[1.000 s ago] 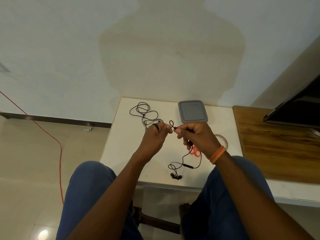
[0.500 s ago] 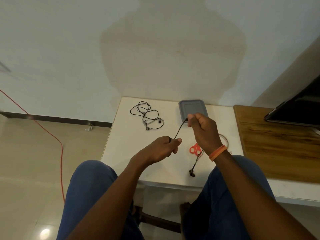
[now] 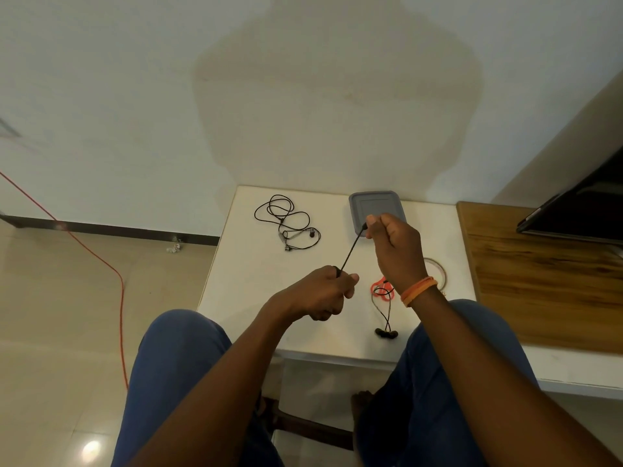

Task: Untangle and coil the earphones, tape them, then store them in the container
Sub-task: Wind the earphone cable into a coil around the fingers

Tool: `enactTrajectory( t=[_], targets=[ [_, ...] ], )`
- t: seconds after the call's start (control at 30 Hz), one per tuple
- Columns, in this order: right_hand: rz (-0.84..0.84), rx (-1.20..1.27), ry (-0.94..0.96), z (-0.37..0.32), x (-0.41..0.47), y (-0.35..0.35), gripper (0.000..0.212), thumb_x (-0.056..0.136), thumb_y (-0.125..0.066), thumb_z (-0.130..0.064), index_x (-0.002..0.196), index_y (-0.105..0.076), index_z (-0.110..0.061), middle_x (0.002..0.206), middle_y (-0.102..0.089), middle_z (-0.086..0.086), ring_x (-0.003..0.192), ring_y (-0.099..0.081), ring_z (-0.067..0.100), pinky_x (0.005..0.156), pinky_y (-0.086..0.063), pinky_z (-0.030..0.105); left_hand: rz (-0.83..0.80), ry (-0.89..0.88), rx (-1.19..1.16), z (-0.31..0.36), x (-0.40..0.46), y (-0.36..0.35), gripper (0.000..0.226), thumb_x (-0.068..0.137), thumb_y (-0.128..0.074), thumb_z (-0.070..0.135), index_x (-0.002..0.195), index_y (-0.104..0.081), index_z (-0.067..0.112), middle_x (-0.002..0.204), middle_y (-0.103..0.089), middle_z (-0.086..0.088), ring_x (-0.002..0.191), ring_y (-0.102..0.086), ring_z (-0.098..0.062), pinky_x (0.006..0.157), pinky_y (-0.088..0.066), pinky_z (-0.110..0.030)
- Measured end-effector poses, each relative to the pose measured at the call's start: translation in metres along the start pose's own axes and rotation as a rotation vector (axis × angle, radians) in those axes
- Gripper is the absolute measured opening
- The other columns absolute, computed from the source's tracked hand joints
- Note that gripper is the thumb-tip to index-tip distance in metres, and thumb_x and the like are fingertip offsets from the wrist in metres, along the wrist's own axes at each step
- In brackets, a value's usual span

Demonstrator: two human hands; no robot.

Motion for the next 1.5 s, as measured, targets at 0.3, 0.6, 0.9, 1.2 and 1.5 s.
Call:
enactTrajectory(
  t=[0.3,0.6,0.9,1.2,1.5],
  targets=[
    [-0.091,0.043,-0.064,0.008,0.000,-0.012,0.029,0.097,-0.054,-0.023,0.076,-0.067,-0.010,0.074,-0.068,-0.002,0.066,-0.058,0.001,0.065,-0.045,0.019,-0.323,-0.204,-0.411,0.032,-0.026,-0.013,0.037,0.104,-0.038,0.033,0.096,-0.061,0.005,0.045,-0.055,-0.011,0.051,-0.068,-0.026,0.049,-0.056,-0.029],
    [-0.414,0.461,-0.368,-0.003,-0.009,-0.016,0.026,0.095,-0.056,-0.021,0.073,-0.067,-0.013,0.060,-0.054,0.006,0.052,-0.039,0.017,0.049,-0.034,0.027,0.051,-0.461,-1.102,0.055,-0.022,0.021,0.032,0.104,-0.033,0.022,0.097,-0.060,0.006,0.064,-0.072,-0.008,0.059,-0.073,-0.019,0.048,-0.057,-0.025],
    [-0.654,0.373,-0.342,-0.021,-0.027,-0.027,0.024,0.097,-0.052,-0.029,0.093,-0.070,-0.013,0.063,-0.051,0.002,0.052,-0.040,0.009,0.049,-0.037,0.021,0.221,-0.597,-1.253,0.032,-0.004,0.049,0.034,0.099,-0.037,-0.008,0.131,-0.047,-0.001,0.127,-0.063,-0.022,0.114,-0.064,-0.038,0.094,-0.055,-0.042],
    [-0.646,0.057,-0.132,-0.024,-0.025,-0.012,0.017,0.093,-0.061,-0.019,0.102,-0.071,-0.009,0.073,-0.062,-0.016,0.061,-0.058,-0.004,0.055,-0.041,0.007,0.525,-0.400,-0.697,0.020,0.012,0.041,0.049,0.095,-0.043,-0.015,0.133,-0.046,0.015,0.134,-0.057,-0.004,0.125,-0.056,-0.021,0.101,-0.050,-0.034],
    [-0.548,-0.177,0.104,-0.015,-0.022,0.000,0.007,0.085,-0.069,-0.017,0.085,-0.076,-0.015,0.068,-0.065,-0.010,0.062,-0.058,0.003,0.062,-0.042,0.010,0.328,-0.264,-0.120,0.007,0.012,0.016,0.026,0.106,-0.035,0.010,0.129,-0.046,0.013,0.095,-0.069,-0.007,0.057,-0.068,-0.016,0.050,-0.051,-0.023]
  ],
)
Point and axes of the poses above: each hand's wrist, its own x-axis towards the middle knuckle, its own y-axis out of the back of the hand, z = x × y, the point moved 1 cm from there along x, towards the middle knuckle
